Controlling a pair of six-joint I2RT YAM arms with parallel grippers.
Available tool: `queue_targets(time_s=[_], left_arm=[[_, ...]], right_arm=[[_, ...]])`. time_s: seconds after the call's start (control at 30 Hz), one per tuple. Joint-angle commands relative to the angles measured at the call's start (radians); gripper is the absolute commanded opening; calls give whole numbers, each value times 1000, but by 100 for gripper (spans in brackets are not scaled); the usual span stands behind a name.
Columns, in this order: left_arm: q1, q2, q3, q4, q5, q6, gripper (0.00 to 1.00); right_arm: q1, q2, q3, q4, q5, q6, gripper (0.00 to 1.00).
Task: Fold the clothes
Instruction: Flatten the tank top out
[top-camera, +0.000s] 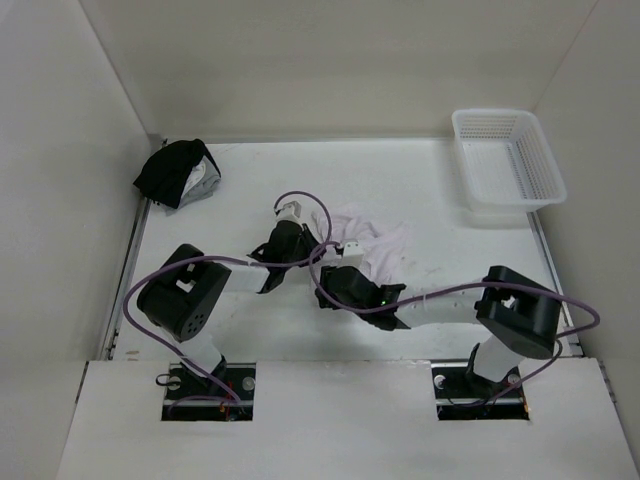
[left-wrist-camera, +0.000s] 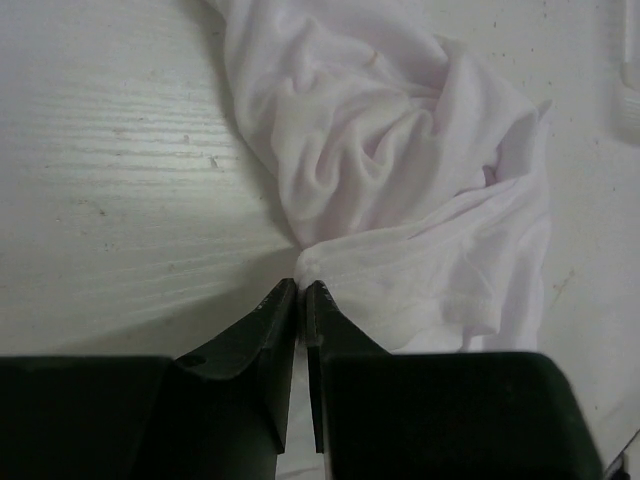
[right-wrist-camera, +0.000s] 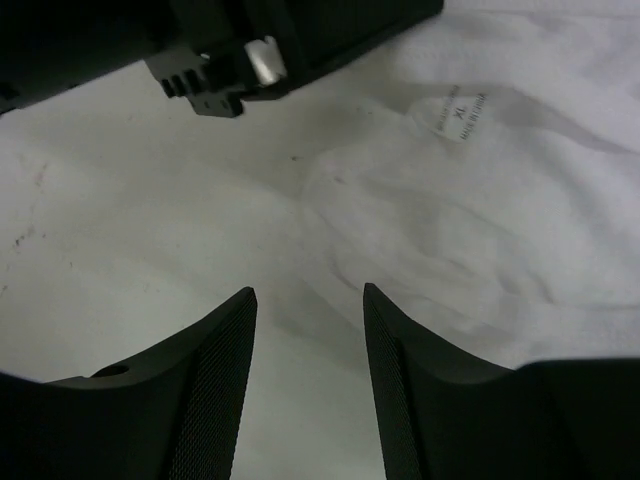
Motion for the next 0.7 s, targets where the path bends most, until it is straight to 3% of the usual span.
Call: queue_targets(time_s=[0.0, 0.27, 0.3, 0.33, 0.37, 0.4, 0.47, 0.67], left_arm=[[35, -14, -21, 86, 79, -63, 6], [79, 8, -40, 127, 135, -106, 6], [82, 9, -42, 132, 135, -109, 6], [84, 14, -42, 137, 137, -113, 6], [85, 16, -42, 138, 143, -118, 6], [88, 17, -42, 138, 151, -122, 6], [97, -10, -57, 138, 155, -130, 6], [108, -176, -102, 123, 137, -147, 5]], right_arm=[[49, 80, 108, -22, 97, -46, 52], [43, 267, 233, -111, 172, 9, 51], [42, 280, 239, -121, 171, 15, 45], [40, 289, 243, -138, 174, 20, 31], [40, 289, 243, -141, 177, 23, 25], [40, 272, 230, -144, 194, 40, 9], [52, 161, 163, -112, 279, 35, 2], [111, -267, 15, -117, 382, -66, 1]])
